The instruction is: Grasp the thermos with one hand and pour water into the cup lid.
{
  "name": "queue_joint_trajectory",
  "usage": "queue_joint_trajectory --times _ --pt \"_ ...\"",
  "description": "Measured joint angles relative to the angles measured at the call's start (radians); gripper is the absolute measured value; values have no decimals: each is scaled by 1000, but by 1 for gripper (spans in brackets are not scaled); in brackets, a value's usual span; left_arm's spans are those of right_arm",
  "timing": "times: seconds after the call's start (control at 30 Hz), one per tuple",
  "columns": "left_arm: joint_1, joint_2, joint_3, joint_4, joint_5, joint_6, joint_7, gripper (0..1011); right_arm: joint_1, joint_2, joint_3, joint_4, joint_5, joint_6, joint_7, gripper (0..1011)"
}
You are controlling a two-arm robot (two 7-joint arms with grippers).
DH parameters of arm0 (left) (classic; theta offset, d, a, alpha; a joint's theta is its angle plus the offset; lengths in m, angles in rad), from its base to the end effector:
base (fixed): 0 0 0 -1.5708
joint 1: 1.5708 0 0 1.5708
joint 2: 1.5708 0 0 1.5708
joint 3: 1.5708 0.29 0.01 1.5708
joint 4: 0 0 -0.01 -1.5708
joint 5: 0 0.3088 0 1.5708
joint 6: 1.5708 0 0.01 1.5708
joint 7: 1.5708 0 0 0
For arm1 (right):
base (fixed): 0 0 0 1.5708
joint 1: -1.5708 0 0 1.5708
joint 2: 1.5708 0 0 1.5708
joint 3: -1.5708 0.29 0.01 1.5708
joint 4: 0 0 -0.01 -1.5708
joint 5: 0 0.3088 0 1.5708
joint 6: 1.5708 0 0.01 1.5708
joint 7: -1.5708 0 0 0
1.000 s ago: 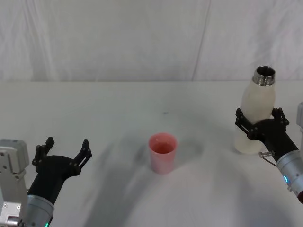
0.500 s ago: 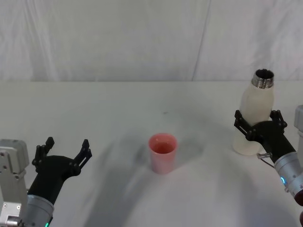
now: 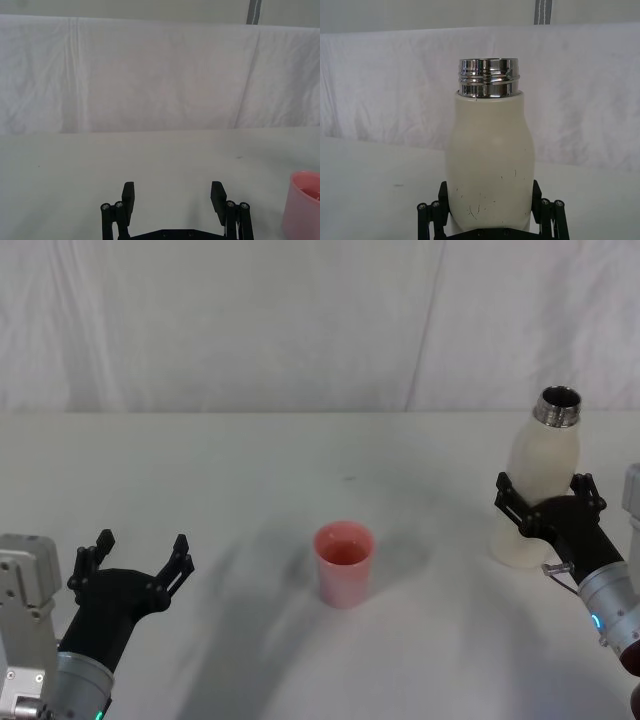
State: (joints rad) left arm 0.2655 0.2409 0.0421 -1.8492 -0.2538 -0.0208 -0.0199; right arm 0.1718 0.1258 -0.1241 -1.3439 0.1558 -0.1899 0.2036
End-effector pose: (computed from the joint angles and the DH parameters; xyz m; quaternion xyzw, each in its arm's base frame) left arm 0.2529 0.0375 -0.2853 -0.0174 0.0064 0.6616 0.7496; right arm 0.3751 -0.0075 -0.3121 0.0442 -0.0412 -0.5948 0.8016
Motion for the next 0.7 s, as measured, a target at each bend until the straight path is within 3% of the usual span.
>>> queue_joint_trajectory --times 0.7 --pt "0 0 0 0 0 0 0 1001 -1 1 -1 -1 -1 -1 0 1001"
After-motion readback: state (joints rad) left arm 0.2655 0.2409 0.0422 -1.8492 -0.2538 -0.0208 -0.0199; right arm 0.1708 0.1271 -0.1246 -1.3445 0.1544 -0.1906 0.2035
